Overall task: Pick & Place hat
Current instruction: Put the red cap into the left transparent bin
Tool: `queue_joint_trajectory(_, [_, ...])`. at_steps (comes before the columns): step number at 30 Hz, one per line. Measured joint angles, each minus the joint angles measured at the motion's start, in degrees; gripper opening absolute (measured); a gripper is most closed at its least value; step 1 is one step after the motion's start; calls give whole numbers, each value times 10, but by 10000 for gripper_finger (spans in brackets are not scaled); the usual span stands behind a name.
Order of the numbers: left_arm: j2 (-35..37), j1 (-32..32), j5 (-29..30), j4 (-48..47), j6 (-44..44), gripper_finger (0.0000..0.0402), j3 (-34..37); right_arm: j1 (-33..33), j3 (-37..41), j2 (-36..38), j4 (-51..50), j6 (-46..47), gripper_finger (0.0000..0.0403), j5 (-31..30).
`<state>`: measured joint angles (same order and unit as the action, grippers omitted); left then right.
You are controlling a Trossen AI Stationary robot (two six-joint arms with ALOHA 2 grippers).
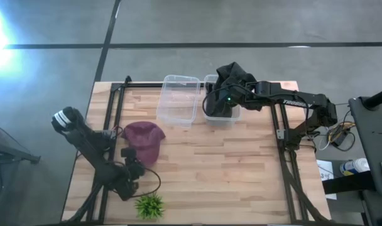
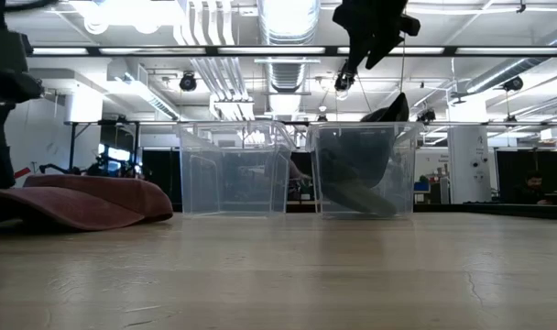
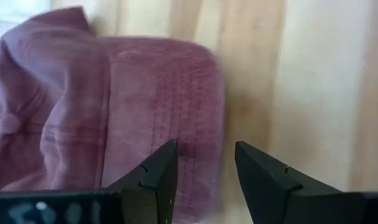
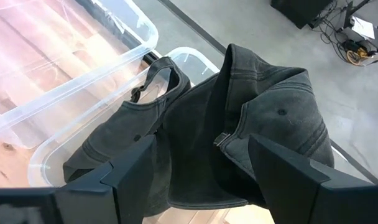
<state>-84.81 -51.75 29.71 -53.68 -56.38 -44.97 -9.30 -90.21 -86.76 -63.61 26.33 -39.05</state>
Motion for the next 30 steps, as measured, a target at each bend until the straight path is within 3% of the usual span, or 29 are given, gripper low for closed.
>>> queue_joint_trajectory(12, [-100, 0, 65, -64, -53, 154, 0, -2, 0, 0, 0, 2, 251, 0])
queue_joint_trajectory(17, [-111, 0, 54, -135, -98, 150, -15, -2, 0, 0, 0, 2, 251, 3])
queue_joint_trajectory(22, [-67, -1, 54, -235, -179, 139, -47, -2, 0, 0, 0, 15, 251, 5])
queue_joint_trajectory(27, [23, -1, 69, -272, -251, 138, -77, -2, 0, 0, 1, 18, 251, 5])
queue_joint_trajectory(30, [88, -1, 73, -271, -381, 138, -81, -2, 0, 0, 0, 18, 251, 5])
